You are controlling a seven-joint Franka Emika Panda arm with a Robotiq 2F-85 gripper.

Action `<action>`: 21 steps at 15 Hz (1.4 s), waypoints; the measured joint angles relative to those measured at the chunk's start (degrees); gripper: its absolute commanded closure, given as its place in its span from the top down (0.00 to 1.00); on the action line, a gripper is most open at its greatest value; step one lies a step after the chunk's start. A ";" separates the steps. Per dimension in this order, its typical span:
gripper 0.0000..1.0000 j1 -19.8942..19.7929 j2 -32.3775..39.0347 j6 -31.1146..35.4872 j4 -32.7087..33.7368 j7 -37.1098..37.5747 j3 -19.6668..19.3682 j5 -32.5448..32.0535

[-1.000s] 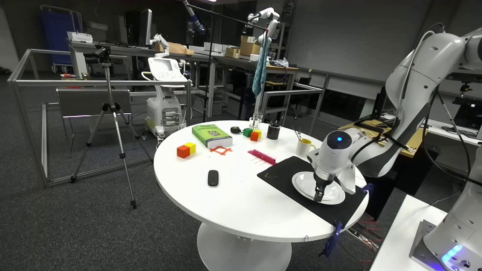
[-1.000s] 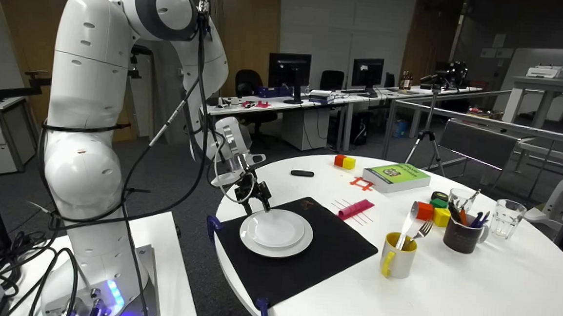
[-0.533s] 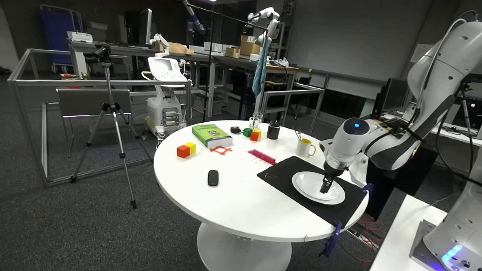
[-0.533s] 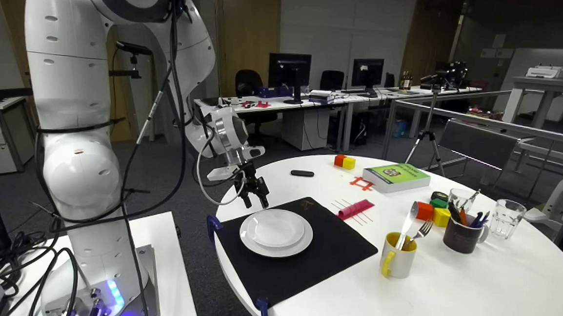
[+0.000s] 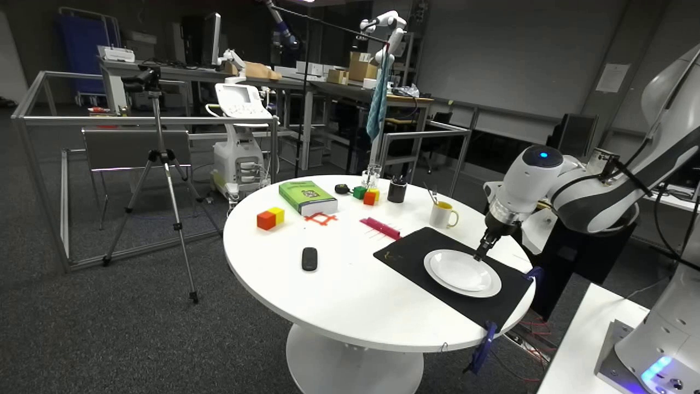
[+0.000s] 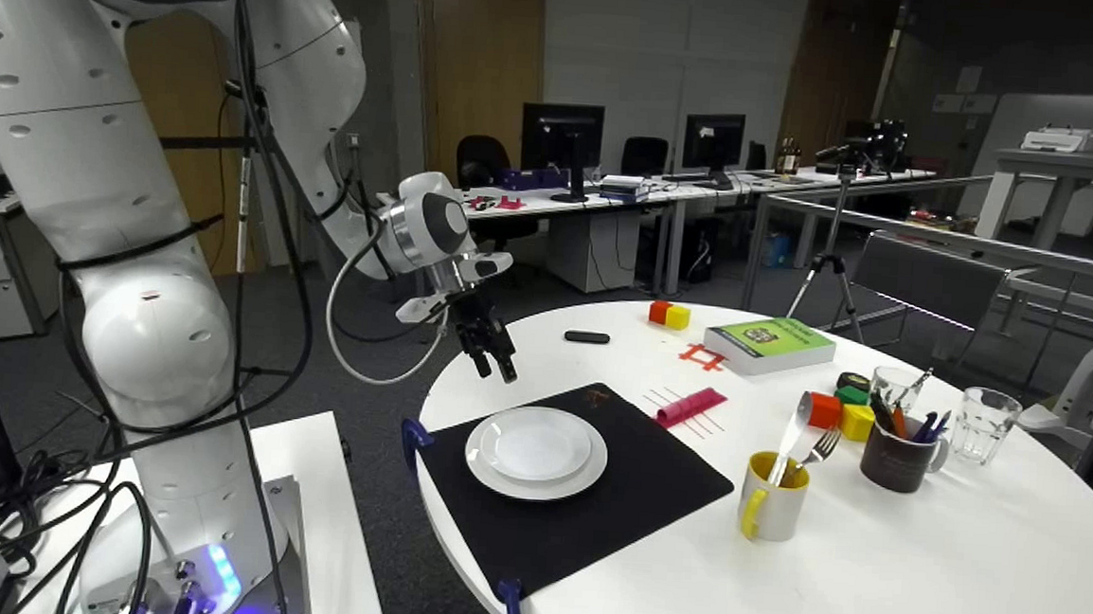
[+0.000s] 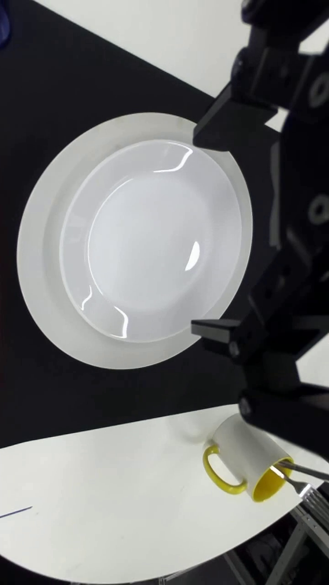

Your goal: Pick up the smaller white plate and put it on the other white plate

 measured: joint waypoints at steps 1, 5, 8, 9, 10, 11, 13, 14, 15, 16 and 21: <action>1.00 0.00 -1.88 -0.85 -0.59 -0.03 0.11 1.12; 1.00 0.00 -9.94 -6.95 -1.90 -0.87 1.64 6.10; 1.00 0.00 -15.64 -12.29 -1.92 -2.37 3.16 9.88; 1.00 0.00 -17.44 -14.11 -1.92 -2.74 3.59 11.07; 1.00 -0.02 -19.28 -15.91 -1.88 -3.21 4.03 12.23; 1.00 -0.02 -21.06 -17.61 -1.82 -3.54 4.43 13.20; 1.00 -0.04 -24.73 -21.05 -1.62 -4.30 5.19 14.92; 1.00 -0.07 -26.56 -22.82 -1.49 -4.57 5.61 15.71; 1.00 -0.08 -28.46 -24.85 -1.28 -4.85 6.05 16.50; 1.00 -0.08 -30.27 -27.02 -0.97 -5.18 6.53 17.15; 1.00 -0.11 -38.01 -36.62 0.83 -7.09 8.13 19.03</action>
